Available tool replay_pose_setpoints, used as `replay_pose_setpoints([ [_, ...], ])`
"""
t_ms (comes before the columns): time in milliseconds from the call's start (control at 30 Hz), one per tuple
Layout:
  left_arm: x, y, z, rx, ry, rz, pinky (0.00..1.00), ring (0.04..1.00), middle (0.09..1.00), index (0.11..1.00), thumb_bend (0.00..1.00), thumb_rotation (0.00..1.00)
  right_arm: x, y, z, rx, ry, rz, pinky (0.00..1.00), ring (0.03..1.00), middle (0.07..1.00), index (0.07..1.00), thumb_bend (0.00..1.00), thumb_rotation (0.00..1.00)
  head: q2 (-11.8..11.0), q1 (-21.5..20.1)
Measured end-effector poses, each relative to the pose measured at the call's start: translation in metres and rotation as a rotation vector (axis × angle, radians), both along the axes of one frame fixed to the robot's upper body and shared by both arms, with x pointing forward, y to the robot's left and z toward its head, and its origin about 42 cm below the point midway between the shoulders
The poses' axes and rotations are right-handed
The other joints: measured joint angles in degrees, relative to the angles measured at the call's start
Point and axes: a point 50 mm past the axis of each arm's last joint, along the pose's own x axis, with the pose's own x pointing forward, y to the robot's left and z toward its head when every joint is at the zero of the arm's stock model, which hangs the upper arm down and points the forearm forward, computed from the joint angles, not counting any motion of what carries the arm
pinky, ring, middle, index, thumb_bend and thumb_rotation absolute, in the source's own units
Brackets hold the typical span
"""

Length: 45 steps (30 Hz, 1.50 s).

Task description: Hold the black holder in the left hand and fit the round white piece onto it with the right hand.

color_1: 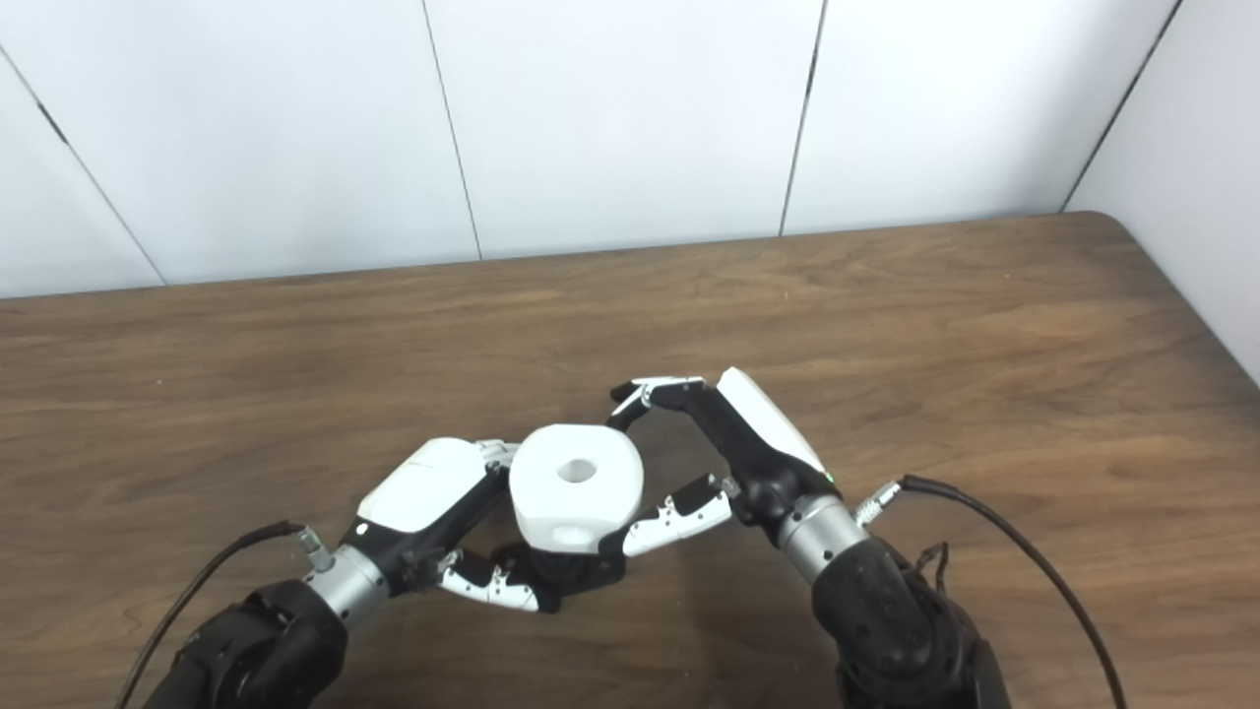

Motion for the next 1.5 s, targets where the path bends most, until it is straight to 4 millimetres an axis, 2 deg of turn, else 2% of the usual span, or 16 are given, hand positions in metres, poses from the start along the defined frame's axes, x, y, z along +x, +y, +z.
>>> replay_pose_setpoints([
  [200, 0.001, -0.001, 0.000, -0.008, 0.000, 0.003, 0.82, 0.845, 0.764, 0.484, 0.52, 0.05, -0.002, 0.003, -0.002, -0.001, 0.006, 0.007, 0.87, 0.887, 0.803, 0.481, 0.53, 0.14, 0.3, 0.0],
  [967, 0.002, -0.003, 0.001, -0.018, 0.002, 0.002, 0.82, 0.844, 0.765, 0.485, 0.52, 0.05, -0.003, 0.007, -0.008, -0.022, 0.016, 0.008, 0.89, 0.891, 0.803, 0.481, 0.53, 0.14, 0.6, -0.1],
  [1500, 0.002, -0.003, 0.001, -0.016, 0.001, 0.002, 0.83, 0.841, 0.764, 0.484, 0.52, 0.05, -0.001, 0.010, -0.015, -0.027, 0.005, 0.003, 0.86, 0.892, 0.803, 0.482, 0.53, 0.14, 0.3, -0.3],
])
